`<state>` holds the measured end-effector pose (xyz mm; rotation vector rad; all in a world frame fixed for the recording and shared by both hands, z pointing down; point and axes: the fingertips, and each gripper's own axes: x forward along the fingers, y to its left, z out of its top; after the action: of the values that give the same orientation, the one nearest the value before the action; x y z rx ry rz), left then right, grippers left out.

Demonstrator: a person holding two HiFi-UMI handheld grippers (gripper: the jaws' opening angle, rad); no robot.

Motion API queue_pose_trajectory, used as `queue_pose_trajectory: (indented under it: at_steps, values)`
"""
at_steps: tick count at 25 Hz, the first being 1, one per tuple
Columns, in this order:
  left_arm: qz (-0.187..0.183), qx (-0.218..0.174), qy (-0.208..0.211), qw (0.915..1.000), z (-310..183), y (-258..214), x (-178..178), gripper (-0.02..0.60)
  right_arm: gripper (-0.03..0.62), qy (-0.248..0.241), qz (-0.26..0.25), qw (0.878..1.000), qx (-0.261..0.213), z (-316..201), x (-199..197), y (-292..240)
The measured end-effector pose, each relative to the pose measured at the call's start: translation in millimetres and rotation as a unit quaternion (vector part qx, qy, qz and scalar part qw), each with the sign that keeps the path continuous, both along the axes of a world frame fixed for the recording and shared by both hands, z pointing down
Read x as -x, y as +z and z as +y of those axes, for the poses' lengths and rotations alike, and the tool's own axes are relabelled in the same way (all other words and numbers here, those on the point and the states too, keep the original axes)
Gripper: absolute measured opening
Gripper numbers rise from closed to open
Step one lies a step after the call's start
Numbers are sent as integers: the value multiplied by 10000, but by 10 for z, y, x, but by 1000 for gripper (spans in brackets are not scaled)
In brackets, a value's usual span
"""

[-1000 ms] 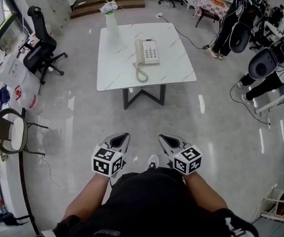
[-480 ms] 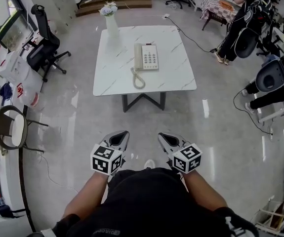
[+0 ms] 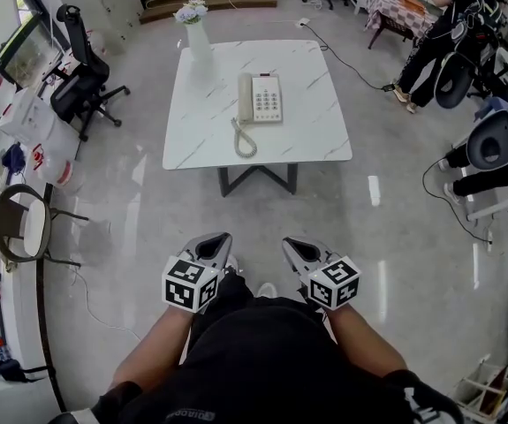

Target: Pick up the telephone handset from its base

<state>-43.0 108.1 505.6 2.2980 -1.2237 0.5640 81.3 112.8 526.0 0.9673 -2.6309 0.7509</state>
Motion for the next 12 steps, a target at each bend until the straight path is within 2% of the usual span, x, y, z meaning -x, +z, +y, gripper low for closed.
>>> queue_pose_trajectory:
  at_steps: [12]
  values:
    - [114, -40, 273, 9996, -458, 1, -214, 3, 1, 215, 50, 9998, -21, -303, -149, 11]
